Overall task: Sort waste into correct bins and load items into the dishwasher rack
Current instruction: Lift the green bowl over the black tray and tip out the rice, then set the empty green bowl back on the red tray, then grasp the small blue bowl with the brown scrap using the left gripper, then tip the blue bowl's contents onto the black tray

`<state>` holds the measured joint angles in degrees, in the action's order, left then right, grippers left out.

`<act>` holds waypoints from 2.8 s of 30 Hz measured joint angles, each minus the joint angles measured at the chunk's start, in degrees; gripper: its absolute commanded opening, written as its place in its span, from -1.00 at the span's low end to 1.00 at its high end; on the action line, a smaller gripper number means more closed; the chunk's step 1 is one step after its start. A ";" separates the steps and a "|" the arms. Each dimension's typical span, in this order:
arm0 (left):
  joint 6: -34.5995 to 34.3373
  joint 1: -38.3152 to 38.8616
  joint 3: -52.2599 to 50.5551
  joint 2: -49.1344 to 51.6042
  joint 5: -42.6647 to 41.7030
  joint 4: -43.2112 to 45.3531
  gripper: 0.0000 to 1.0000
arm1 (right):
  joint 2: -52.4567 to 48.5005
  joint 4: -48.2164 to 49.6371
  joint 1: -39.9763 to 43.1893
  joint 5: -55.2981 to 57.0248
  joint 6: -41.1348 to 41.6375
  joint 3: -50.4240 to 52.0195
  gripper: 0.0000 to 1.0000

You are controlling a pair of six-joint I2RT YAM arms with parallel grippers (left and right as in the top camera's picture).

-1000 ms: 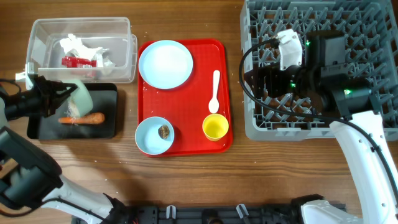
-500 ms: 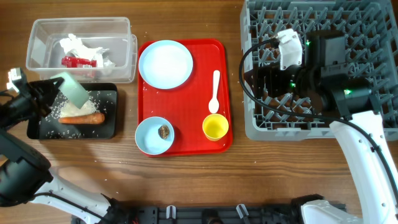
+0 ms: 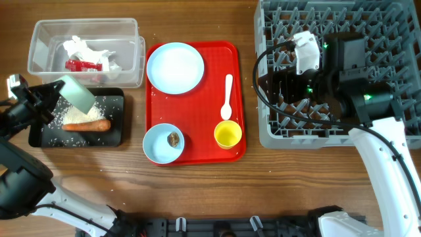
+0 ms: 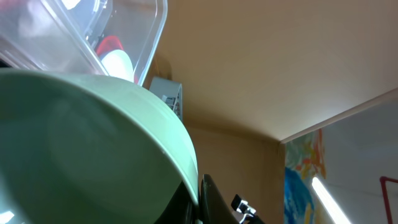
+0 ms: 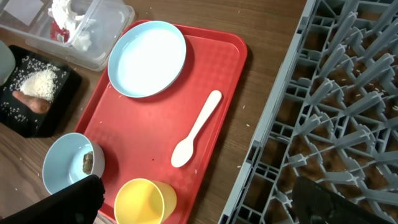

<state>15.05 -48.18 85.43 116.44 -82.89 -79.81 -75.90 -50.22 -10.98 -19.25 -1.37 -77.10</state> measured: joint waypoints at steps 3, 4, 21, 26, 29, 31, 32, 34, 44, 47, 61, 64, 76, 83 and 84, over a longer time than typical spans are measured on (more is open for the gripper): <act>0.11 -0.50 0.09 0.04 0.17 0.11 -0.92 | 0.00 -0.11 0.00 0.00 0.00 0.00 0.99; 0.66 -0.94 0.09 0.04 0.39 -0.39 -0.92 | 0.00 -0.13 0.00 0.00 0.00 0.00 1.00; -29.55 44.59 0.46 -31.34 36.92 34.67 -0.92 | -0.02 -0.11 0.00 0.00 0.00 0.02 0.99; -33.40 66.86 0.48 -28.63 68.76 35.98 -0.92 | -0.02 -0.15 0.00 0.00 0.02 0.02 0.99; -32.85 74.29 0.50 -18.86 81.57 35.56 -0.92 | -0.02 -0.33 0.00 0.00 0.00 0.02 0.99; -31.85 75.71 0.46 -12.46 84.54 34.51 -0.92 | -0.02 -0.39 0.00 0.00 0.00 0.00 1.00; -31.67 76.15 0.48 -10.67 84.85 33.48 -0.92 | -0.02 -0.39 0.00 0.00 0.00 0.02 1.00; -31.41 77.35 0.48 -5.11 85.70 27.19 -0.92 | -0.02 -0.39 0.00 0.00 0.02 0.02 0.99; -31.80 77.44 0.85 -0.52 87.21 16.13 0.13 | -0.02 -0.09 0.00 0.00 0.00 0.02 0.99; -37.05 77.44 1.11 -3.69 87.38 12.33 0.15 | -0.02 -0.02 0.00 0.00 0.00 0.02 1.00; -50.84 86.71 -18.71 -9.53 89.48 19.45 -0.92 | -0.02 -0.13 0.00 0.00 -0.02 0.02 0.99; -51.04 86.71 -19.56 -9.53 90.36 20.26 -0.92 | -0.02 -0.13 0.00 0.00 0.00 0.02 0.99; -47.54 81.24 -11.74 -28.20 87.30 10.12 -0.92 | -0.02 -0.11 0.00 0.00 0.00 0.02 1.00; -33.31 46.99 -11.58 -40.52 70.84 17.14 -0.92 | -0.02 -0.02 0.00 0.00 0.00 0.00 1.00; -31.28 41.92 -11.63 -40.04 67.43 18.49 -0.92 | -0.02 -0.13 0.00 0.00 0.00 0.00 0.99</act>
<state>-16.23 -6.26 73.80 76.40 -15.46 -61.32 -75.92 -50.35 -10.98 -19.25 -1.37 -77.10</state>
